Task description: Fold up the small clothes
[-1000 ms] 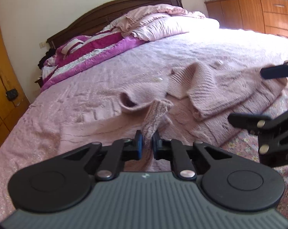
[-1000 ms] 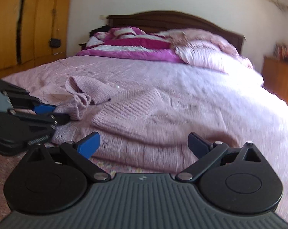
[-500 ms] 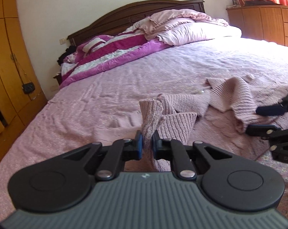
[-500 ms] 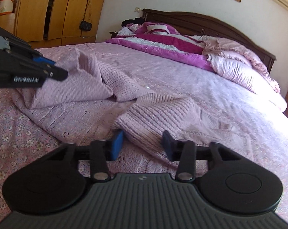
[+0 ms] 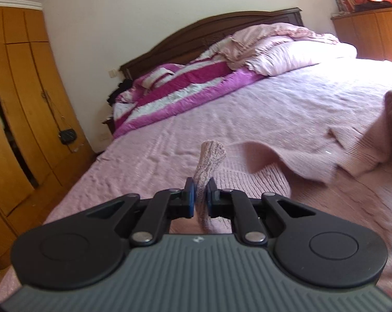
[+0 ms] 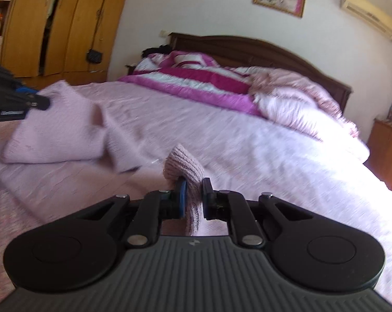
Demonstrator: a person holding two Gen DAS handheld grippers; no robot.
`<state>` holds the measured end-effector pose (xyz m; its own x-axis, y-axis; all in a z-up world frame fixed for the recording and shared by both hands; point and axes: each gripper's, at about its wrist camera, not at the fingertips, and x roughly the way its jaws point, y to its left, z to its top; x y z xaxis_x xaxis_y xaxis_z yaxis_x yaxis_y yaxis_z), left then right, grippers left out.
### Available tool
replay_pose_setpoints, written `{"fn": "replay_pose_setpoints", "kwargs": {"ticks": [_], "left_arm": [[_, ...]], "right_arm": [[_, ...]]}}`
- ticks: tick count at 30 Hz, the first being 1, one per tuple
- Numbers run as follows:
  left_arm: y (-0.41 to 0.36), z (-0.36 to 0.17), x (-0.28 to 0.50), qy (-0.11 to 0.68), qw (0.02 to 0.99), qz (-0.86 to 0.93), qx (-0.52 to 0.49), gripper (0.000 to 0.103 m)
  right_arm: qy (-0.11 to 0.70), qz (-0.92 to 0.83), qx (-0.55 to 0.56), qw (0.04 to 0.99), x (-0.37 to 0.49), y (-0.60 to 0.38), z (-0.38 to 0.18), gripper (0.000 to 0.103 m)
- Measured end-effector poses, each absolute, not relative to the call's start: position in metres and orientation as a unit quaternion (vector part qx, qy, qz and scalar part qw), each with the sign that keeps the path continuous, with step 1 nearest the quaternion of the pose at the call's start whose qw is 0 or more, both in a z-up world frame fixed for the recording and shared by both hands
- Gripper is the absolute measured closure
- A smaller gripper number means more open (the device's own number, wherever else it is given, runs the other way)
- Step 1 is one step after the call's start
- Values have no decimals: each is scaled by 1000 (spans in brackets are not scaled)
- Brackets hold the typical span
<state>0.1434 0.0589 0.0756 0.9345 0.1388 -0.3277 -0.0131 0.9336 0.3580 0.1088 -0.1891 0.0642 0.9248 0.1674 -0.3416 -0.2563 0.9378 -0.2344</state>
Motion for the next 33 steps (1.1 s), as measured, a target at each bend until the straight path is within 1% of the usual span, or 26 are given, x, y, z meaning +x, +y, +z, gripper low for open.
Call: {"fn": "replay_pose_setpoints", "kwargs": {"ticks": [4,7,10,11,14,16,18,19,20,21,22,23,24,25,27,33], "left_arm": [[72,74,169,176,966,61,177,92],[83,64,192,198,963,65,173,92],[91,47,213,234,956,63,166,92],[95,41,220,248,953,65,160,90],[108,25,234,291,946,71,127,89],[119,21,235,306,944,68,98,89],[125,21,233,309,946,60,84,87],[126,22,231,309,945,58,85,85],[128,23,230,308,946,57,86,79],[128,26,228,306,947,54,85,72],[130,29,225,302,948,49,83,69],[130,33,225,300,949,47,82,60],[131,36,224,295,951,49,82,51],[131,39,223,290,952,56,83,49],[132,44,220,286,952,67,82,48],[132,63,209,281,958,37,42,48]], "right_arm": [[155,76,-154,973,139,-210,74,90],[168,55,-163,971,170,-227,73,90],[201,45,-159,966,203,-242,60,90],[215,42,-157,963,213,-246,55,90],[256,27,-161,953,240,-254,34,90],[291,24,-149,945,255,-258,18,90],[298,22,-134,945,262,-263,11,88],[298,21,-130,945,264,-263,10,87],[296,19,-130,946,265,-263,11,85],[295,16,-131,946,266,-262,11,81],[294,12,-131,947,267,-262,12,76],[292,8,-130,948,266,-263,13,72],[290,2,-128,948,267,-264,15,61],[287,-8,-127,950,267,-265,17,51],[281,-26,-128,951,267,-270,21,45],[264,-22,-94,960,253,-281,42,45]]}}
